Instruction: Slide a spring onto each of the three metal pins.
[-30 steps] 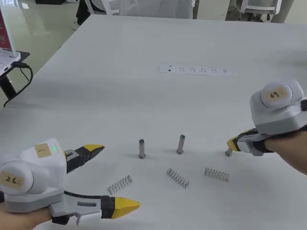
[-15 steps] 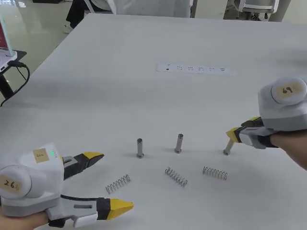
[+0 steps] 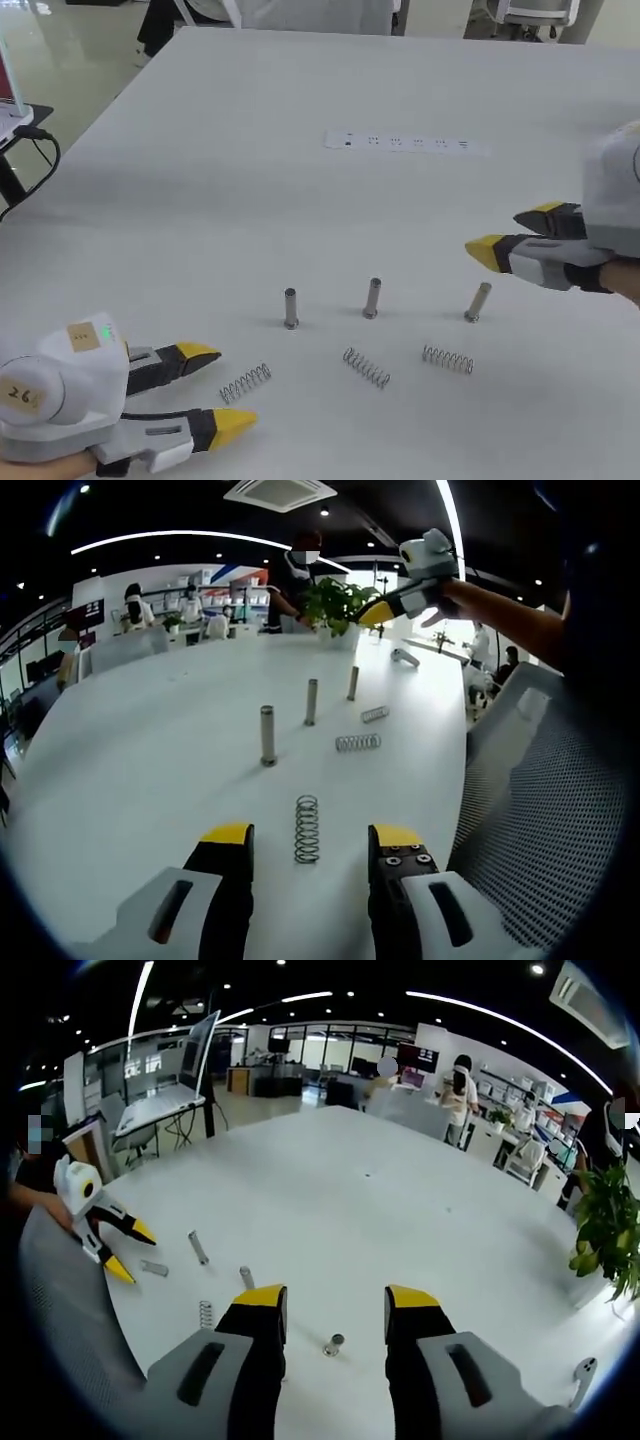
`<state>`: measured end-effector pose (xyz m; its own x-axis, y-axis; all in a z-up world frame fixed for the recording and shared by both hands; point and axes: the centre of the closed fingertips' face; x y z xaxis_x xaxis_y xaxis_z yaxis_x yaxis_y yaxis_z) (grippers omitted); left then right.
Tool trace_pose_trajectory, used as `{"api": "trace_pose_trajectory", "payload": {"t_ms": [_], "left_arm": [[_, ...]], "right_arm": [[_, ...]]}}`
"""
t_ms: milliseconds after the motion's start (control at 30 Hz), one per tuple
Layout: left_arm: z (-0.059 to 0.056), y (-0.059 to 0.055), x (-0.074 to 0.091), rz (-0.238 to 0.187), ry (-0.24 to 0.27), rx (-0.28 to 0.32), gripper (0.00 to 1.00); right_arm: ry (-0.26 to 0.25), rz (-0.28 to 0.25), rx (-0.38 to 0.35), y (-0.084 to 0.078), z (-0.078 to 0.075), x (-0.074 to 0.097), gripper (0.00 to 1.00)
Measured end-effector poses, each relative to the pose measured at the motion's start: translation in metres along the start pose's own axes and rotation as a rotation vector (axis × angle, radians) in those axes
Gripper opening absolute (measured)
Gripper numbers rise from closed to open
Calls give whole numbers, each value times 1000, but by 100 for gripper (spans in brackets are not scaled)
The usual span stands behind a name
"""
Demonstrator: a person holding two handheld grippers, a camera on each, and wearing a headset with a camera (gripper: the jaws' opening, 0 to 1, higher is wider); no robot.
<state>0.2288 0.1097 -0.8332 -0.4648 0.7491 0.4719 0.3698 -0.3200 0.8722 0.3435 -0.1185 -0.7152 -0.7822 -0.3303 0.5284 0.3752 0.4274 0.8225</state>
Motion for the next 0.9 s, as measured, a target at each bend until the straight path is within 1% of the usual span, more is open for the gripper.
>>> {"api": "trace_pose_trajectory", "payload": {"t_ms": [100, 133, 200, 333, 400, 433, 567, 667, 700, 900], "left_arm": [[2, -1, 1, 5, 4, -3, 36], [2, -2, 1, 6, 3, -2, 35], [2, -2, 1, 9, 3, -2, 34], [2, -2, -1, 14, 1, -7, 31], [2, -3, -1, 13, 0, -7, 30], [2, -3, -2, 14, 0, -8, 29], [3, -4, -1, 19, 2, -10, 26], [4, -5, 0, 20, 5, -8, 25], [4, -5, 0, 20, 5, -9, 24], [5, -6, 0, 25, 8, -10, 21]], "right_arm": [[37, -27, -15, 1, 4, 7, 46], [37, -30, -18, 0, 4, 9, 50], [50, -57, -13, 1, 5, 13, 55], [68, -81, -29, 1, 5, 20, 68], [76, -99, -23, 1, 6, 23, 73], [81, -100, -21, 0, 7, 24, 77], [99, -118, -2, -1, 11, 30, 85], [132, -124, -15, -3, 18, 32, 97], [134, -123, -14, -4, 19, 33, 99], [172, -117, -24, -11, 29, 39, 99]]}}
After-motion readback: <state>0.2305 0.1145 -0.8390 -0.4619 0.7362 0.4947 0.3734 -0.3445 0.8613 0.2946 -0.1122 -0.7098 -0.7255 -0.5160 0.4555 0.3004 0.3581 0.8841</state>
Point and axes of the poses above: the centre of the closed fingertips' face, and the gripper's own axes: x roughly backward along the fingers, z roughly to its left, y roughly out of its top, and after that the axes turned 8 degrees about -y, right-handed
